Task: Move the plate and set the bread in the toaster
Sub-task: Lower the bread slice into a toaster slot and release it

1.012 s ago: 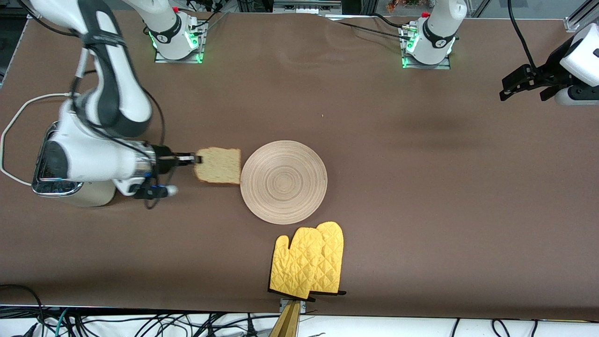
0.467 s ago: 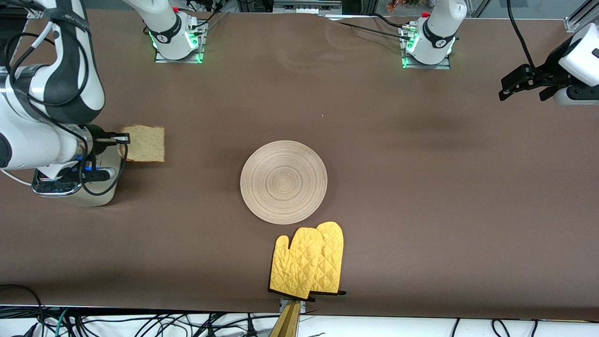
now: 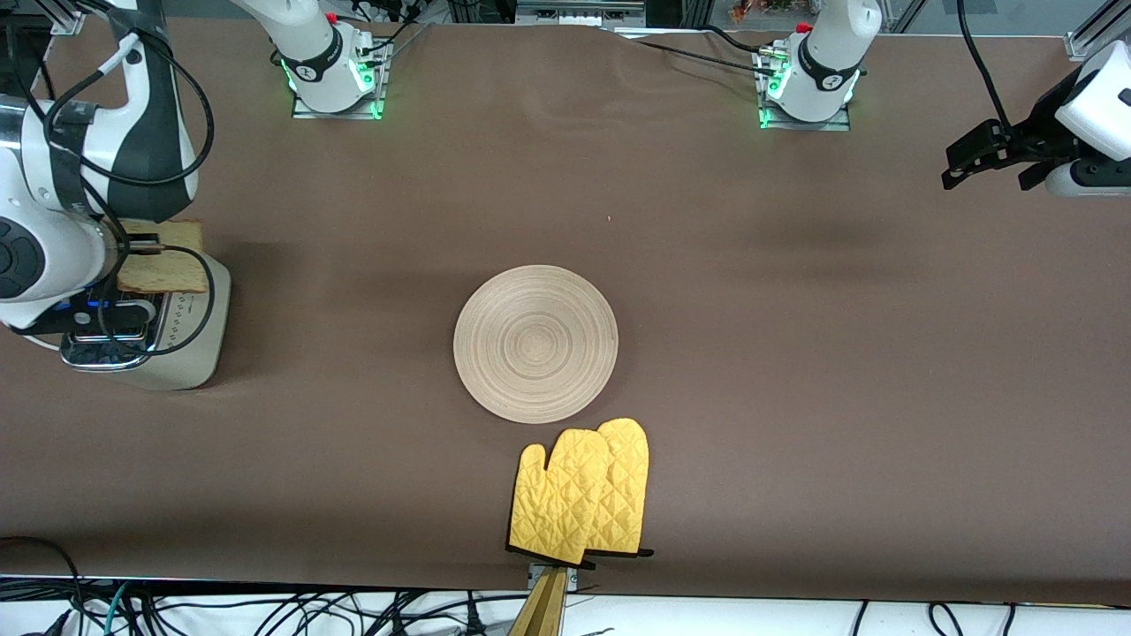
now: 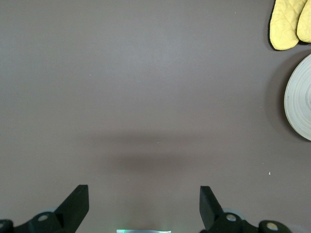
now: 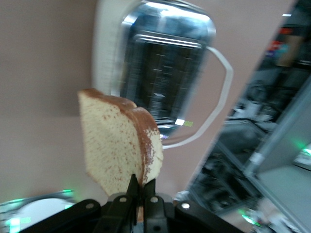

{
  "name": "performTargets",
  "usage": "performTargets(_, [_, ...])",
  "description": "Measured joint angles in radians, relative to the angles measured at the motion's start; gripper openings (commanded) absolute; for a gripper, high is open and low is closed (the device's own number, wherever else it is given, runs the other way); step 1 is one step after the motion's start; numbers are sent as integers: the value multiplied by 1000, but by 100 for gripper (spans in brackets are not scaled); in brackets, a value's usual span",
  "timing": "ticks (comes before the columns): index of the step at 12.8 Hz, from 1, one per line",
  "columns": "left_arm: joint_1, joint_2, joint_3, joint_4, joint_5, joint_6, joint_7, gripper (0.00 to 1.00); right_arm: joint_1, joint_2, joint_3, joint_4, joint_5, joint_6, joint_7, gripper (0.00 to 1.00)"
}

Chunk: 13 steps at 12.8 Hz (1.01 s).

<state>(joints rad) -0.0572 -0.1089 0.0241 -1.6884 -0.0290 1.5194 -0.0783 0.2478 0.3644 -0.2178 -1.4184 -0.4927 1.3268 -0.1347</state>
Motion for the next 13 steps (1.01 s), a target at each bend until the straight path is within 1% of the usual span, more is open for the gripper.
performTargets(1, [0,0,0,0,0,0,0,100,-11,3,-1,0,-40,12,-5,0])
performTargets(3, [-2,0,-1,0,0,0,0,100,-27,18,-5,0,-92,51,-5,0])
performTargets(5, [-4,0,-1,0,0,0,0,100,-50,49,-20,-1,-95,101,-5,0])
performTargets(7, [-5,0,-1,1,0,0,0,100,-75,83,-22,-1,-91,129,-5,0])
performTargets(13, [-5,0,-1,1,0,0,0,100,-72,123,-20,-1,-85,168,-3,0])
